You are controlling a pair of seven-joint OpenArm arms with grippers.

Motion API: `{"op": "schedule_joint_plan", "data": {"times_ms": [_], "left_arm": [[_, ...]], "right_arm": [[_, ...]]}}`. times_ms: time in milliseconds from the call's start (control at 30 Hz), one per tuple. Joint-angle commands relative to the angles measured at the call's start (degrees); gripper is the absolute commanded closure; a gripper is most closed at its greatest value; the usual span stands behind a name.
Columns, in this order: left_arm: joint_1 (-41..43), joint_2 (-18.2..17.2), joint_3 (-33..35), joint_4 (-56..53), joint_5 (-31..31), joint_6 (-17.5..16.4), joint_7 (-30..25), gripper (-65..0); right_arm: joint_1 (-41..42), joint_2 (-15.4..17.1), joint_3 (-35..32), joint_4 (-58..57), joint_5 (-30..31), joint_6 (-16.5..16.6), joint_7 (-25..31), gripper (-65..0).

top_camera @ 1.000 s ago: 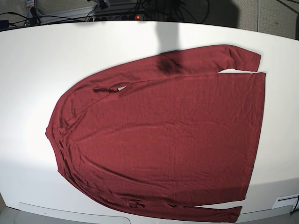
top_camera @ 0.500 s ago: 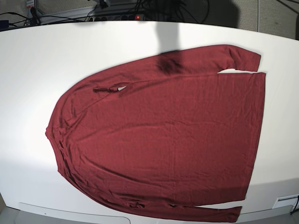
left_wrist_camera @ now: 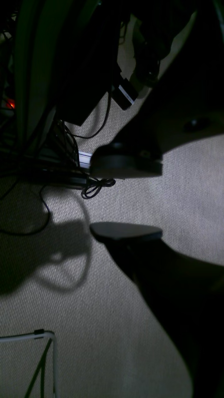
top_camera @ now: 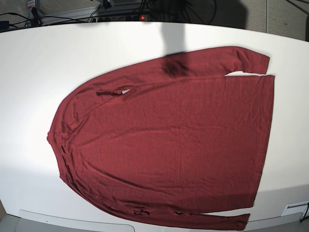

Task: Fold the T-shirt properly

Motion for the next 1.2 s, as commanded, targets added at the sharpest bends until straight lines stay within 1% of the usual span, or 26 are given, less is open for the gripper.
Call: {"op": "schedule_joint_plan", "data": {"times_ms": [0, 400, 433, 567, 667, 767, 833, 967, 1167], "left_arm": [[0.81, -0.17, 0.04, 0.35, 0.0, -0.11, -0.44, -23.2], [1.49, -0.17, 0.04, 0.37, -0.04, -0.15, 0.48, -23.2], [1.66, -0.17, 0.04, 0.37, -0.04, -0.17, 0.5, -23.2], [3.23, -0.17, 0.04, 2.16, -0.2, -1.16, 1.62, -23.2], [6.34, -0.2, 0.04, 7.19, -1.29, -2.8, 1.57, -23.2], [10.75, -0.2, 0.04, 14.75, -2.51, -3.45, 2.23, -23.2], [14.08, -0.2, 0.04, 20.48, -2.8, -3.63, 3.02, -23.2], [21.07, -0.17, 0.04, 31.91, -2.78, -4.02, 3.08, -23.2], [30.01, -0.2, 0.04, 46.82, -2.78, -4.02, 6.05, -23.2]], "right_arm": [[-0.5, 0.33, 0.07, 0.26, 0.33, 0.35, 0.22, -37.1], [-1.6, 0.63, 0.07, 0.28, 0.31, 0.48, -0.37, -37.1], [-1.9, 0.81, 0.07, 0.28, 0.31, 0.79, -0.37, -37.1], [-4.57, 1.84, 0.07, 3.1, 0.33, 4.04, -0.37, -37.1], [-7.98, 2.75, 0.07, 7.89, 0.42, 8.2, -0.35, -37.1], [-12.04, 4.11, 0.07, 14.08, 4.68, 10.99, -0.44, -37.0], [-15.04, 5.18, 0.07, 18.56, 7.69, 12.2, -0.44, -37.0], [-21.57, 7.43, 0.09, 28.24, 10.8, 13.4, -1.05, -37.0], [-31.43, 9.6, 0.09, 43.04, 10.91, 13.62, -2.91, -35.5]]}}
